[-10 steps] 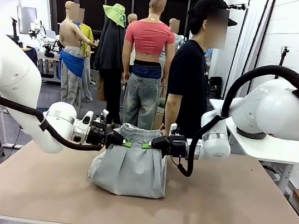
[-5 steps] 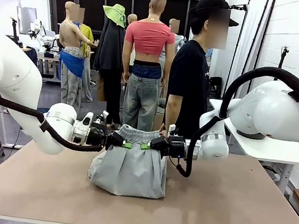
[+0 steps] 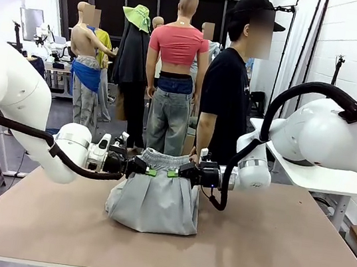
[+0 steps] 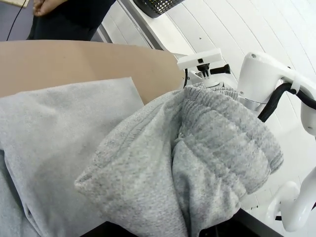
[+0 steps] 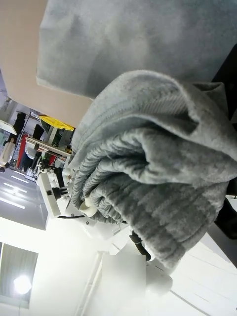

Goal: Fold the training pants.
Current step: Fold the Training pants in half.

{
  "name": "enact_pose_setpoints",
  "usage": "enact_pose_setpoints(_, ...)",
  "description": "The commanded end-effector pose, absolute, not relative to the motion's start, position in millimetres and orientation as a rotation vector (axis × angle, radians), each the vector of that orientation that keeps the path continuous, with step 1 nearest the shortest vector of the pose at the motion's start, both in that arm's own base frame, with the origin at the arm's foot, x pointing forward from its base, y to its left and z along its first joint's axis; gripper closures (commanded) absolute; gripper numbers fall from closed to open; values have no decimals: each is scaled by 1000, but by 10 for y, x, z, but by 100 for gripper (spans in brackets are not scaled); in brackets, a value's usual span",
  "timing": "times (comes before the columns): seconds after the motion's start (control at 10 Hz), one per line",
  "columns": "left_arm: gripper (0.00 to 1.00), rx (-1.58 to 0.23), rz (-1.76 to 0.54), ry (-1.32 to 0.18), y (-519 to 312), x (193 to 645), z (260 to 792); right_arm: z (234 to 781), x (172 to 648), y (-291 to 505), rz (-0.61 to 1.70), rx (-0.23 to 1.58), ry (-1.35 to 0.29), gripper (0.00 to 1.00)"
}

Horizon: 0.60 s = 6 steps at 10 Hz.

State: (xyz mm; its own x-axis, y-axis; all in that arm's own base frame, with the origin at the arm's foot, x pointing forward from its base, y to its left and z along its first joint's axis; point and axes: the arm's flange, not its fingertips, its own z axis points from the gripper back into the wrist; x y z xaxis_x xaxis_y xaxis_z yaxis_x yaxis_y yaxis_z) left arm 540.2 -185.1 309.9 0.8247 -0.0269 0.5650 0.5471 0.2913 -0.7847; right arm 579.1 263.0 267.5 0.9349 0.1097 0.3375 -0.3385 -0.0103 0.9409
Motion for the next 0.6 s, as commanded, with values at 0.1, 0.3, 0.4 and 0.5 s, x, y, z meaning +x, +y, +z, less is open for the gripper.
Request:
enact_pose_setpoints(0.1,100,-1207,-351,-454,-1872,5708,3030,2690,6079,2629,291,1510,-189,100)
enact_pose_setpoints(0.3,100,-1198,-336,-423,-1878,5815,2945,2648,6119,2594,257,1500,-189,100)
enact_pose_setpoints(0.4,100,-1196,-328,-414,-1886,5860,2892,2622,6130,2567,238,1496,-189,100)
enact_pose_setpoints(0.5,100,-1199,-331,-416,-1885,5904,2850,2605,6162,2551,225,1485,-201,100)
